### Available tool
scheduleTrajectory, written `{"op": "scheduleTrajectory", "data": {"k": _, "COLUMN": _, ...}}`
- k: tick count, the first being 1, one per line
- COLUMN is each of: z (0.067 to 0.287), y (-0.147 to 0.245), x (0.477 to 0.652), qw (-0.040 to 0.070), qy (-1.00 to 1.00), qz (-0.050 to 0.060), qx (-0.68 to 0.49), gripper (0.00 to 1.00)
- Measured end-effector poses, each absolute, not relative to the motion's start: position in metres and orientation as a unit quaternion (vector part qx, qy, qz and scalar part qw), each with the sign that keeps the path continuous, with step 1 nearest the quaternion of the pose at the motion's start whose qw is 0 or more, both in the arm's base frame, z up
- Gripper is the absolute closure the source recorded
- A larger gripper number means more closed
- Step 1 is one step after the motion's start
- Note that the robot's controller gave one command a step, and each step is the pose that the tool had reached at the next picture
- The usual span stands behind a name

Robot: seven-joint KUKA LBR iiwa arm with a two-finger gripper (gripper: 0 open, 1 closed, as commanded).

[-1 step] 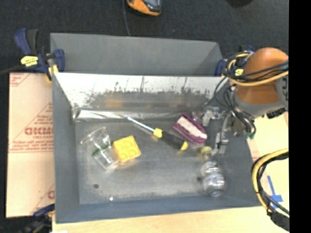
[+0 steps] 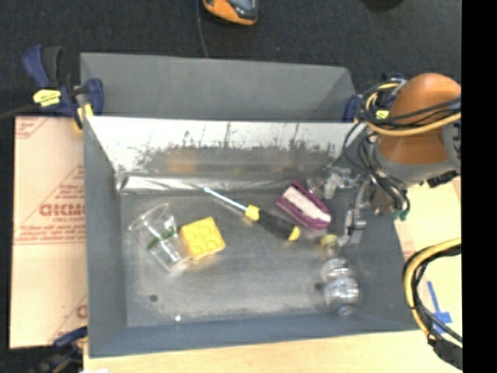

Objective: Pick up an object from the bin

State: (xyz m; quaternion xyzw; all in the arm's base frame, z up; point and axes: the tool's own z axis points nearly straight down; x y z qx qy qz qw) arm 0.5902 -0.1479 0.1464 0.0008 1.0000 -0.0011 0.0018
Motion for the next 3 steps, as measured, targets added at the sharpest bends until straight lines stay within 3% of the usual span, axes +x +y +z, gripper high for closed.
{"op": "scheduleTrajectory", "data": {"k": 1, "z": 0.175, "y": -0.124, "x": 0.617, "qw": 0.002, "qy": 0.999, "qz": 0.0, "qx": 0.035, "gripper": 0.0}}
{"op": "scheduleTrajectory", "data": {"k": 2, "z": 0.146, "y": -0.112, "x": 0.642, "qw": 0.004, "qy": 1.0, "qz": -0.002, "qx": 0.027, "gripper": 0.0}}
{"op": "scheduleTrajectory", "data": {"k": 3, "z": 0.098, "y": -0.117, "x": 0.64, "qw": 0.007, "qy": 0.998, "qz": 0.0, "qx": 0.065, "gripper": 0.0}}
